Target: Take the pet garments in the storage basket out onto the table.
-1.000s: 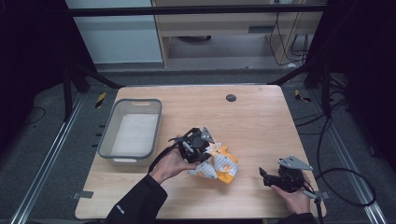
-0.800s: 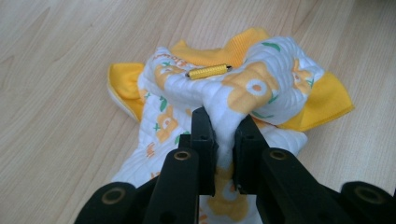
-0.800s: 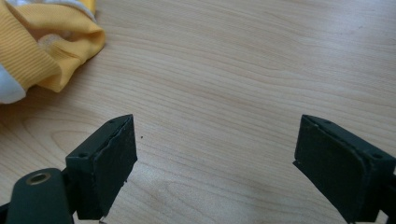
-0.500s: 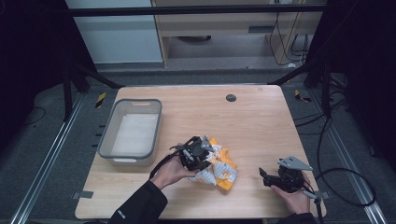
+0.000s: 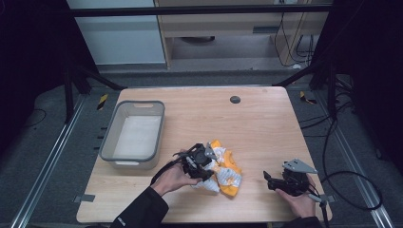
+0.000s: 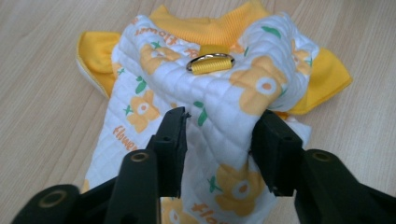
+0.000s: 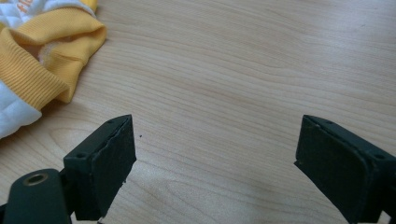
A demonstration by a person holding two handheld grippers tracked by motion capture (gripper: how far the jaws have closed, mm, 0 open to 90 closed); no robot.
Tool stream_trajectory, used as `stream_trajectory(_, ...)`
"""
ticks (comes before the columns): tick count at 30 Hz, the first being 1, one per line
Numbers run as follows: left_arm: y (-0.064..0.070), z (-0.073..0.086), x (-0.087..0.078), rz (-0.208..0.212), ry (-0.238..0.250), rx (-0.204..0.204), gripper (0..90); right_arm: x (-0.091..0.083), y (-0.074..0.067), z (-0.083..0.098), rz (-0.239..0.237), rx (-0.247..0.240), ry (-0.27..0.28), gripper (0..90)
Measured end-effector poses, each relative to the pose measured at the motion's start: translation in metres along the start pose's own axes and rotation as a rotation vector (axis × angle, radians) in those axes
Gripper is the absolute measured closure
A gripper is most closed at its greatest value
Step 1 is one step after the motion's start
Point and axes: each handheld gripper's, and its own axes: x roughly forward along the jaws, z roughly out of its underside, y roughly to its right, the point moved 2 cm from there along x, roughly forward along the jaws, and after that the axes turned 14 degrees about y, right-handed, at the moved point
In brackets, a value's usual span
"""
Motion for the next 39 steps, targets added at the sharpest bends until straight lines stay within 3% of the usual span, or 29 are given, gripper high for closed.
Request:
stream_trajectory(7,-0.001,0.0,-0.017,-0.024,0.07,-0.008,40.2,0.0,0.0,0.0,0.003,0.001,-0.001,11.8)
stream_trajectory(9,-0.002,0.002,-0.028,-0.039,0.104,-0.039,37.3,0.0,0.0,0.001,0.002,0.001,-0.002,11.7)
stream_trajectory(12,-0.002,0.003,-0.038,-0.037,0.131,-0.053,35.0,0.0,0.0,0.001,0.0,-0.001,0.003,11.5)
stream_trajectory(16,-0.003,0.011,-0.062,-0.079,0.203,-0.074,31.8,0.0,0.0,0.001,0.004,0.006,0.001,11.4)
stream_trajectory(20,-0.006,0.02,-0.074,-0.117,0.251,-0.106,30.0,0.0,0.0,0.001,0.006,0.008,-0.002,11.2)
stream_trajectory(21,-0.007,0.027,-0.081,-0.144,0.276,-0.123,30.0,0.0,0.0,0.001,0.007,0.012,-0.002,11.2)
stream_trajectory(30,-0.013,0.064,-0.098,-0.227,0.341,-0.186,29.3,0.0,0.001,0.002,0.008,0.007,-0.001,10.9)
stream_trajectory(35,-0.012,0.082,-0.102,-0.252,0.372,-0.21,29.7,0.0,0.001,0.002,0.009,0.012,-0.005,10.4)
stream_trajectory(39,-0.008,0.105,-0.106,-0.264,0.378,-0.255,29.8,0.001,0.001,0.003,0.01,0.005,-0.005,9.9)
